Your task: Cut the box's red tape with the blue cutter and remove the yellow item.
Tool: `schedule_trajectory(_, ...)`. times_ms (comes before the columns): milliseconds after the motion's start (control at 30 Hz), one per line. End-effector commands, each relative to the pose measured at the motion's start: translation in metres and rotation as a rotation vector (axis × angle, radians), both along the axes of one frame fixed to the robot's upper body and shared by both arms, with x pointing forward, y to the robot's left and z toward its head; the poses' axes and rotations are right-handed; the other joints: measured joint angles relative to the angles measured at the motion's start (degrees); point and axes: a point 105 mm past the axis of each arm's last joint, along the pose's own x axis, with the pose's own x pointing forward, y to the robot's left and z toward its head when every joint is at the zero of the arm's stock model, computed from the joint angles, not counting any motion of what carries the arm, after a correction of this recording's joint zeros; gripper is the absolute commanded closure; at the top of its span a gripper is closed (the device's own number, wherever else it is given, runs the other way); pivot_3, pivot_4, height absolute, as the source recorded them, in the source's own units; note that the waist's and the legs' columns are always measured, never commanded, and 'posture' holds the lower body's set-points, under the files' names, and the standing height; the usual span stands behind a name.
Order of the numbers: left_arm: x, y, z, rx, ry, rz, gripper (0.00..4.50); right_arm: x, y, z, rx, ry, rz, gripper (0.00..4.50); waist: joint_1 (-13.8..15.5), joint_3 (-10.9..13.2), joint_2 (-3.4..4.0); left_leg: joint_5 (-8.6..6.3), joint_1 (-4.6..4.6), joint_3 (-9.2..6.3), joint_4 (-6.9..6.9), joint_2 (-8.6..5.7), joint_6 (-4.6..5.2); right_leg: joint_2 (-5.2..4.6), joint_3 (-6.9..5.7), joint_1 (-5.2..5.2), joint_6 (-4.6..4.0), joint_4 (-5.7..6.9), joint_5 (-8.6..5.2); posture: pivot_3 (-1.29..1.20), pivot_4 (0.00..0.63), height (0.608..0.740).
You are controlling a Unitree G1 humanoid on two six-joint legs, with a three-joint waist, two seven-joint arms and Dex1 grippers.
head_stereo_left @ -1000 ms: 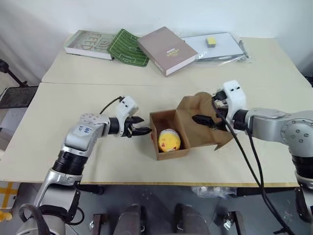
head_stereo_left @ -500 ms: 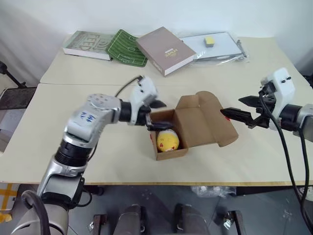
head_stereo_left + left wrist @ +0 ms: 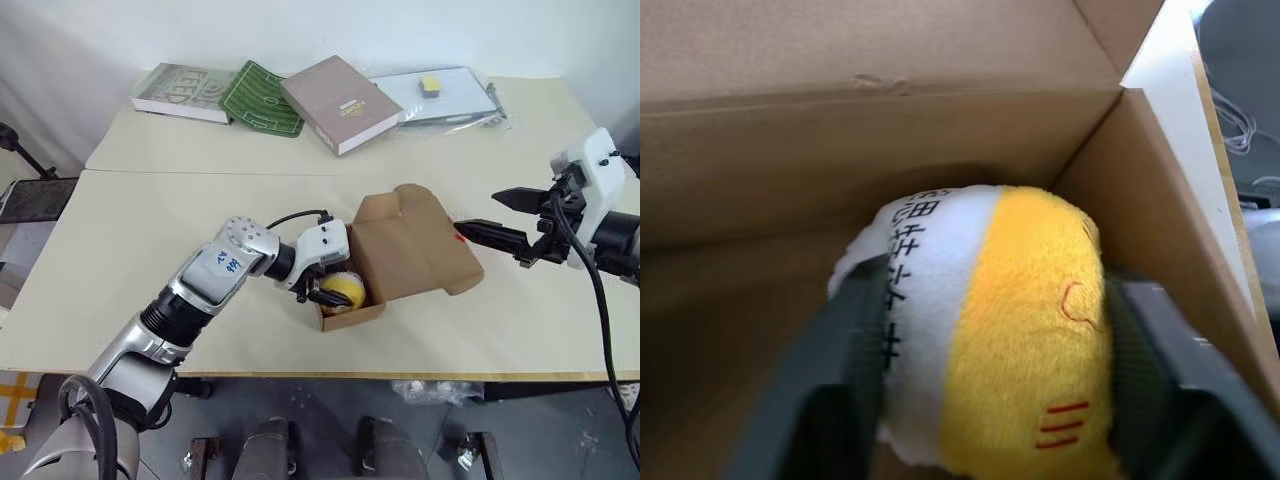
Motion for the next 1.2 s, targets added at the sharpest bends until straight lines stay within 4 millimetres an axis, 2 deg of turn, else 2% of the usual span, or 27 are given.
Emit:
schedule_trajectory(33,0.002,-0.001,0.010,-0.021,-0.031,0.000,2.97,-0.005,0.001,0.009,-0.001,-0.049,0.002,0.00,0.00,0.00,0.00,0.00,0.00,0.00,0.00,0.00,0.00,0.00,0.00,0.00,0.00,0.00,0.00,0.00,0.150,0.740)
schedule_trajectory(167,0.001,-0.002,0.022,-0.075,-0.041,-0.013,4.06,-0.006,0.002,0.009,0.003,-0.046,0.018,0.00,0.00,0.00,0.00,0.00,-0.01,0.00,0.02,0.00,0.00,0.00,0.00,0.00,0.00,0.01,0.00,0.00,0.150,0.740)
schedule_trajectory(233,0.000,-0.002,0.028,-0.097,-0.050,-0.015,4.44,-0.007,0.002,0.008,-0.001,-0.044,0.020,0.00,0.00,0.00,0.00,0.00,-0.01,-0.01,0.03,0.01,0.00,0.00,0.00,-0.01,0.00,0.02,0.00,0.00,0.150,0.740)
schedule_trajectory(467,0.009,0.000,0.064,-0.252,-0.138,0.047,4.48,-0.007,0.003,0.007,0.000,-0.040,0.032,0.00,0.04,0.00,0.00,0.00,-0.06,-0.04,0.12,0.01,0.01,-0.01,-0.02,-0.01,0.00,0.06,0.00,0.00,0.150,0.740)
schedule_trajectory(600,0.014,0.006,0.093,-0.398,-0.200,0.126,4.48,-0.008,0.007,0.008,0.012,-0.044,0.063,0.00,0.00,0.00,0.00,-0.01,-0.06,-0.05,0.17,0.04,0.01,0.00,-0.02,-0.01,0.00,0.10,0.00,0.00,0.150,0.740)
schedule_trajectory(633,0.018,0.010,0.100,-0.436,-0.221,0.165,4.48,-0.007,0.009,0.009,0.017,-0.044,0.077,0.00,0.00,0.00,0.00,-0.01,-0.06,-0.05,0.18,0.04,0.01,0.00,-0.02,-0.01,0.00,0.11,0.00,0.00,0.150,0.740)
schedule_trajectory(733,0.038,0.039,0.116,-0.517,-0.332,0.389,4.48,-0.009,0.024,0.017,0.048,-0.097,0.173,0.00,-0.06,0.00,0.00,-0.01,-0.06,-0.06,0.23,0.05,0.01,0.00,-0.02,0.00,0.00,0.14,0.00,0.00,0.150,0.740)
schedule_trajectory(833,0.054,0.080,0.107,-0.480,-0.385,0.638,4.48,-0.015,0.039,0.023,0.087,-0.169,0.316,0.00,-0.31,0.00,0.00,-0.01,-0.02,-0.04,0.23,0.07,0.01,0.01,0.01,0.00,0.00,0.19,0.00,0.00,0.150,0.740)
schedule_trajectory(900,0.058,0.098,0.100,-0.447,-0.395,0.739,4.48,-0.017,0.044,0.025,0.096,-0.208,0.379,0.00,-0.28,0.00,0.00,-0.01,0.05,-0.02,0.21,0.09,0.01,0.04,0.03,0.02,0.00,0.20,0.00,0.00,0.150,0.740)
schedule_trajectory(967,0.059,0.120,0.084,-0.376,-0.379,0.842,4.48,-0.016,0.045,0.027,0.117,-0.256,0.425,0.00,-0.15,0.00,-0.01,-0.01,0.03,-0.02,0.22,0.07,0.01,0.02,0.03,0.02,0.00,0.20,0.00,0.00,0.150,0.740)
schedule_trajectory(1033,0.053,0.136,0.068,-0.302,-0.370,0.891,4.48,-0.016,0.049,0.031,0.141,-0.314,0.487,0.00,-0.11,0.00,-0.02,-0.01,0.02,-0.01,0.24,0.04,0.01,0.00,0.04,0.03,0.00,0.20,0.00,0.00,0.150,0.740)
schedule_trajectory(1100,0.044,0.165,0.048,-0.228,-0.341,0.997,4.48,-0.011,0.052,0.031,0.156,-0.355,0.549,0.00,-0.13,0.00,-0.02,-0.02,0.01,-0.04,0.25,0.04,0.00,0.00,0.02,0.03,0.00,0.20,0.00,0.00,0.150,0.740)
schedule_trajectory(1200,0.037,0.184,0.045,-0.201,-0.343,1.085,4.48,-0.001,0.055,0.028,0.140,-0.369,0.577,0.00,-0.10,0.00,-0.02,-0.02,0.03,-0.01,0.27,0.08,0.00,0.01,0.03,0.03,0.00,0.22,0.00,0.00,0.150,0.740)
